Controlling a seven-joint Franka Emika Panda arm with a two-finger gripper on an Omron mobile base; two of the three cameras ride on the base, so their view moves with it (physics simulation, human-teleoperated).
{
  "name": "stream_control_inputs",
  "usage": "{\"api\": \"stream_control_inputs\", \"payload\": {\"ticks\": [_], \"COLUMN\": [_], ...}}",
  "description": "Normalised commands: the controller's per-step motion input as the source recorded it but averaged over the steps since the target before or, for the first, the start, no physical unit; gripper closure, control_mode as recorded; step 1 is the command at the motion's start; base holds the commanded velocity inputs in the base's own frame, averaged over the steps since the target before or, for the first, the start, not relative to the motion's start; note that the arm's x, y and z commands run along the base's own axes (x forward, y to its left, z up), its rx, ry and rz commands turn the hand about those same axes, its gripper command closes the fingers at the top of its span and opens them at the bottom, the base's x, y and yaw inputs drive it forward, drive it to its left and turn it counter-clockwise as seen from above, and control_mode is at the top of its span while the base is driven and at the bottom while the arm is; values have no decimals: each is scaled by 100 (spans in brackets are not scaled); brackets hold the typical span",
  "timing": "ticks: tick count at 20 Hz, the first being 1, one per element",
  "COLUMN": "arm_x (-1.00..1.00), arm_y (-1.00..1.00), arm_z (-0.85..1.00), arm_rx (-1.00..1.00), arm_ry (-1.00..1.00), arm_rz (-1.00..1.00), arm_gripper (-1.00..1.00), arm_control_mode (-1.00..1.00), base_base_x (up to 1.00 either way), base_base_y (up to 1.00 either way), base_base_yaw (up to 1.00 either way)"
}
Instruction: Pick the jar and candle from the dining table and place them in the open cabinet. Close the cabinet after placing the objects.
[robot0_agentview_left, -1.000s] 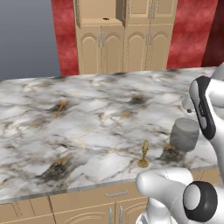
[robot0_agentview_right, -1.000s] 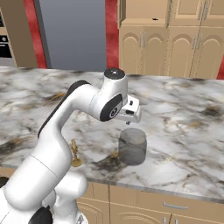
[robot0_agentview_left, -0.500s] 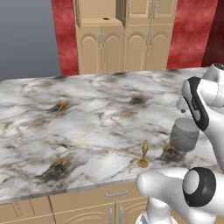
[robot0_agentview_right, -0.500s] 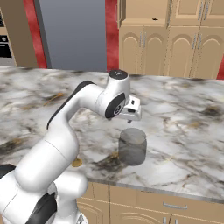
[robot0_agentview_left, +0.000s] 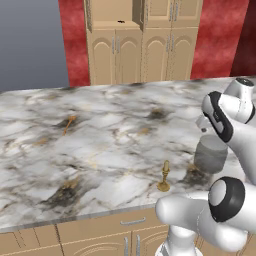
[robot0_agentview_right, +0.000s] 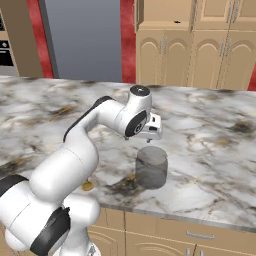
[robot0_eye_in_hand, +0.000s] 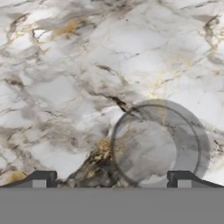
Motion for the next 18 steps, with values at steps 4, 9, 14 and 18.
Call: {"api": "stream_control_inputs", "payload": {"ticks": [4, 9, 14, 18], "arm_x": [13, 3, 0, 2], "arm_y": [4, 3, 0, 0], "arm_z": [-47, -52, -51, -47], "arm_rx": [0, 0, 0, 0], "arm_ry": [2, 4, 2, 4], "arm_rz": [6, 5, 6, 7], "arm_gripper": [-100, -100, -100, -100], "arm_control_mode": [-100, -100, -100, -100], "base_base_x": [0, 0, 0, 0], "base_base_y": [0, 0, 0, 0], "base_base_yaw": [0, 0, 0, 0]}}
